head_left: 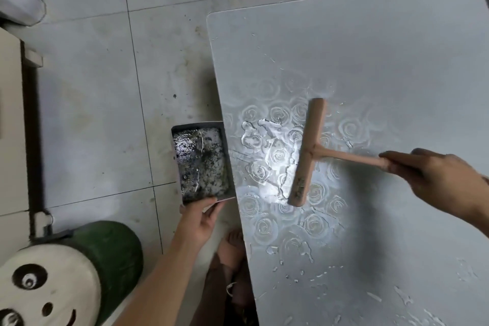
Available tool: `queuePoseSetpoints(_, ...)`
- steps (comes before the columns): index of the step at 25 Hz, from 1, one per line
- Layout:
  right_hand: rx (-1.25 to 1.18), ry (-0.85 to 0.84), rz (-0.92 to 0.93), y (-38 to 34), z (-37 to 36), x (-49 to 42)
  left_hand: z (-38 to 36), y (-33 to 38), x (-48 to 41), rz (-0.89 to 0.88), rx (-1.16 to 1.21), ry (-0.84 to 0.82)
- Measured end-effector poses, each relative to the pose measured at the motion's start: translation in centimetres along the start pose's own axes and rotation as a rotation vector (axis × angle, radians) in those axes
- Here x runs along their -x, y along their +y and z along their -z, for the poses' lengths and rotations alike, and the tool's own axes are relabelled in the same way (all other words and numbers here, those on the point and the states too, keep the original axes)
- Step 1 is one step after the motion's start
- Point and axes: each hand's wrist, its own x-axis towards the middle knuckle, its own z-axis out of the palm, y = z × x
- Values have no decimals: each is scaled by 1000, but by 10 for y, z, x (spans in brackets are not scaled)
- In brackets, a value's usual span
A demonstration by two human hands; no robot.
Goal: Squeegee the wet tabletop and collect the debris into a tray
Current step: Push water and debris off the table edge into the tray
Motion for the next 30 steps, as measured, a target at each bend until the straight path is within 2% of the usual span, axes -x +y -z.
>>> queuePoseSetpoints(5,-12,-21,297,-64,-14,-47,-2,4,-7,6,14,-13)
queuePoseSetpoints(7,13,8,312,-56,-2,-54,-1,7,-9,31,11,-9)
queuePoseSetpoints(11,102,-6,183,-35,22,-57,1,6,-11,72,-6,-7)
queuePoseSetpoints(15,92,-106,333,-96,-9,-72,0,6,-14,52,-10,-13)
queuePoseSetpoints(17,135,-91,385,-121,-21,-72,2,4,-16,46,-31,-14)
queuePoseSetpoints(21,-17,-8,238,-89,-4,-26,3,6,-16,57,-43,-8)
queuePoseSetpoints(27,21,-63,-215,20,8,121,17,0,-6,110,-51,5)
queuePoseSetpoints(30,-5,-64,-234,26,-21,155,26,-7,-5,105,-63,-2)
